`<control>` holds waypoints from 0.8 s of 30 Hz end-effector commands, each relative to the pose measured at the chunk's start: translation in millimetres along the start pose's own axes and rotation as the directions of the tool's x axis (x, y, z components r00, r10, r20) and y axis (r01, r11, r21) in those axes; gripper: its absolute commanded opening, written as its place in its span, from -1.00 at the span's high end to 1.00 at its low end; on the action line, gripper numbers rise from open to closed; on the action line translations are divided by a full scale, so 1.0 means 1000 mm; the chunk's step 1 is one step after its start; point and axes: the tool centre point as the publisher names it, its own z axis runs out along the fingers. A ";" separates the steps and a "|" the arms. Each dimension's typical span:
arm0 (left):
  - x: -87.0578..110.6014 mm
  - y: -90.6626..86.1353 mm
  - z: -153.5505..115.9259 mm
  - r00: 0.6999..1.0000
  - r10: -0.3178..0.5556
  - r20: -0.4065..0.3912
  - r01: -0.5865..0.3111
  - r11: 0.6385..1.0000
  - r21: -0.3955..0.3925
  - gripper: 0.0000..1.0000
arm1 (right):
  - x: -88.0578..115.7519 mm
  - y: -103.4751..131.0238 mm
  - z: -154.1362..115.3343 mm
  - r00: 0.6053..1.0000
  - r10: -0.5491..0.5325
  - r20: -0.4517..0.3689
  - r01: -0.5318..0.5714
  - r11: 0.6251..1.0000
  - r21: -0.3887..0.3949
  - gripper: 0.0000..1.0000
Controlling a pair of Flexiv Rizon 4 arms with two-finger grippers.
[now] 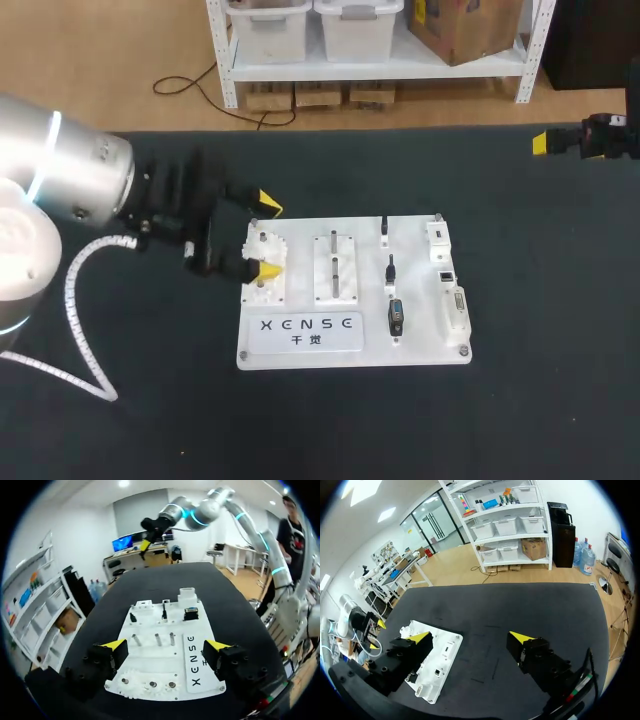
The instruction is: Insert the Ethernet cable into its matching sockets.
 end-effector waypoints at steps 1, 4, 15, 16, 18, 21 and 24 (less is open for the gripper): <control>0.007 -0.001 0.004 0.998 -0.001 0.067 0.001 1.000 0.010 -1.00 | 0.000 -0.001 0.000 1.000 -0.001 -0.001 0.001 1.000 -0.003 -1.00; 0.012 -0.003 0.008 0.997 -0.027 0.066 0.027 1.000 -0.003 -1.00 | 0.000 -0.001 0.000 1.000 -0.001 -0.001 0.001 1.000 -0.003 -1.00; 0.019 -0.010 0.017 0.994 -0.086 0.072 0.087 0.996 -0.005 -1.00 | 0.000 -0.001 0.000 1.000 -0.001 -0.001 0.001 1.000 -0.003 -1.00; 0.019 -0.010 0.017 0.993 -0.094 0.071 0.094 0.996 -0.005 -1.00 | 0.000 -0.001 0.000 1.000 -0.001 -0.001 0.001 1.000 -0.003 -1.00; 0.019 -0.010 0.018 0.990 -0.123 0.063 0.124 0.992 -0.009 -1.00 | 0.000 -0.001 0.000 1.000 -0.001 -0.001 0.001 1.000 -0.003 -1.00; 0.019 -0.010 0.018 0.990 -0.123 0.063 0.124 0.992 -0.009 -1.00 | 0.000 -0.001 0.000 1.000 -0.001 -0.001 0.001 1.000 -0.003 -1.00; 0.019 -0.010 0.018 0.990 -0.123 0.063 0.124 0.992 -0.009 -1.00 | 0.000 -0.001 0.000 1.000 -0.001 -0.001 0.001 1.000 -0.003 -1.00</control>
